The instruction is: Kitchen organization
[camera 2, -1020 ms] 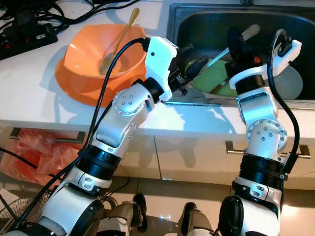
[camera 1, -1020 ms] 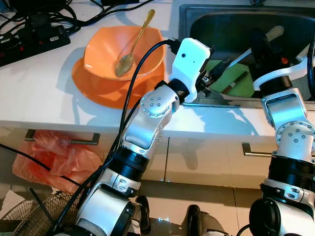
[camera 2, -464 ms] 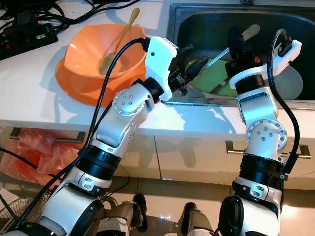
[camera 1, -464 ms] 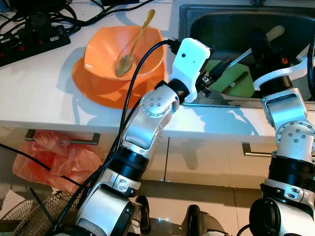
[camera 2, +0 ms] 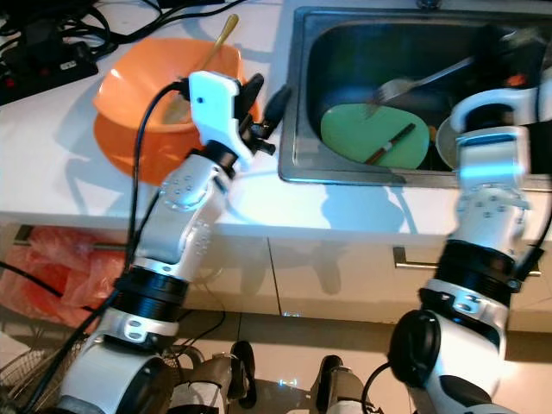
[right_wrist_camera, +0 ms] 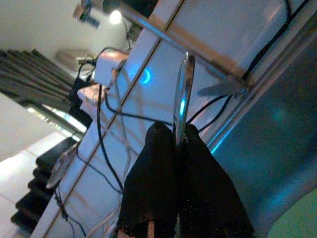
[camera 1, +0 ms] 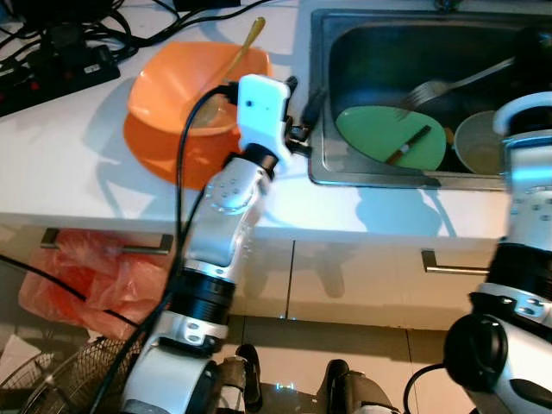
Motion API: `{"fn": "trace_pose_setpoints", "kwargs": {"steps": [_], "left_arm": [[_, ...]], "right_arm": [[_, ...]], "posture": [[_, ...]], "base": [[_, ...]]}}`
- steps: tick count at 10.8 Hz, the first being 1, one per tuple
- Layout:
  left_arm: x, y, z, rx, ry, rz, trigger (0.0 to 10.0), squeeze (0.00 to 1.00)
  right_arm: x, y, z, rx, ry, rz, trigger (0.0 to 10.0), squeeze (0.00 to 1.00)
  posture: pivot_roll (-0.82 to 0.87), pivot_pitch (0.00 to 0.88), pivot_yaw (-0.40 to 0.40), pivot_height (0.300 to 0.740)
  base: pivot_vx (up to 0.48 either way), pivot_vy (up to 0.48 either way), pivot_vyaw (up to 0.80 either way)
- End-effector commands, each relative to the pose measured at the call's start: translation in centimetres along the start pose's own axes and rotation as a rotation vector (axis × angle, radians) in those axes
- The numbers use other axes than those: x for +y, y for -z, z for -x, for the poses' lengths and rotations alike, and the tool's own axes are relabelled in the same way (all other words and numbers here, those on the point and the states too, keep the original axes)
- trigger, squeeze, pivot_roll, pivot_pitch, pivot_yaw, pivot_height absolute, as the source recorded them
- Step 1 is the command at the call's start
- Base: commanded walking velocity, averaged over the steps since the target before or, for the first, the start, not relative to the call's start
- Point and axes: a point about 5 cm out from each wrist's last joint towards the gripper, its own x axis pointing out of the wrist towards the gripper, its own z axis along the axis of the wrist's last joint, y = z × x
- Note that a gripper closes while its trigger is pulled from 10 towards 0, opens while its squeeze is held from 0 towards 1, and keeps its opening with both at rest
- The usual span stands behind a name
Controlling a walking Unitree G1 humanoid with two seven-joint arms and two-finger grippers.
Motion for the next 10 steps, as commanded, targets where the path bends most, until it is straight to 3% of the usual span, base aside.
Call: {"fn": "trace_pose_setpoints", "kwargs": {"steps": [1, 3, 6, 8, 9, 10], "left_arm": [[0.4, -0.2, 0.3, -0.019, -0.025, -0.012, 10.0, 0.00], [0.8, -0.1, 0.6, -0.015, -0.037, -0.017, 10.0, 0.00], [-0.2, 1.5, 1.2, 0.058, 0.033, -0.018, 10.0, 0.00], [-0.7, 2.2, 1.6, 0.087, 0.058, -0.013, 10.0, 0.00], [-0.9, 2.6, 1.9, 0.113, 0.085, -0.022, 10.0, 0.00], [-1.0, 2.7, 1.9, 0.118, 0.089, -0.022, 10.0, 0.00]], "right_arm": [[-0.2, 0.1, 0.1, -0.003, 0.013, 0.009, 10.0, 0.00], [-0.3, 0.1, -0.1, -0.007, 0.022, 0.012, 10.0, 0.00], [-0.2, 0.2, -0.1, -0.006, 0.001, 0.104, 10.0, 0.00], [-0.5, 0.4, 0.0, -0.004, 0.012, 0.118, 10.0, 0.00], [-0.6, 0.8, 0.2, 0.006, 0.007, 0.220, 10.0, 0.00], [-0.6, 1.0, 0.2, 0.010, -0.003, 0.254, 10.0, 0.00]], "posture": [[0.05, 0.218, 0.018, 0.740], [0.06, 0.221, 0.016, 0.740], [0.06, 0.223, 0.014, 0.740], [0.06, 0.227, 0.015, 0.740], [0.06, 0.228, 0.018, 0.740], [0.06, 0.228, 0.017, 0.740]], "base": [[0.000, 0.000, 0.00], [0.000, 0.000, 0.00], [0.000, 0.000, 0.00], [0.000, 0.000, 0.00], [0.000, 0.000, 0.00], [0.000, 0.000, 0.00]]}}
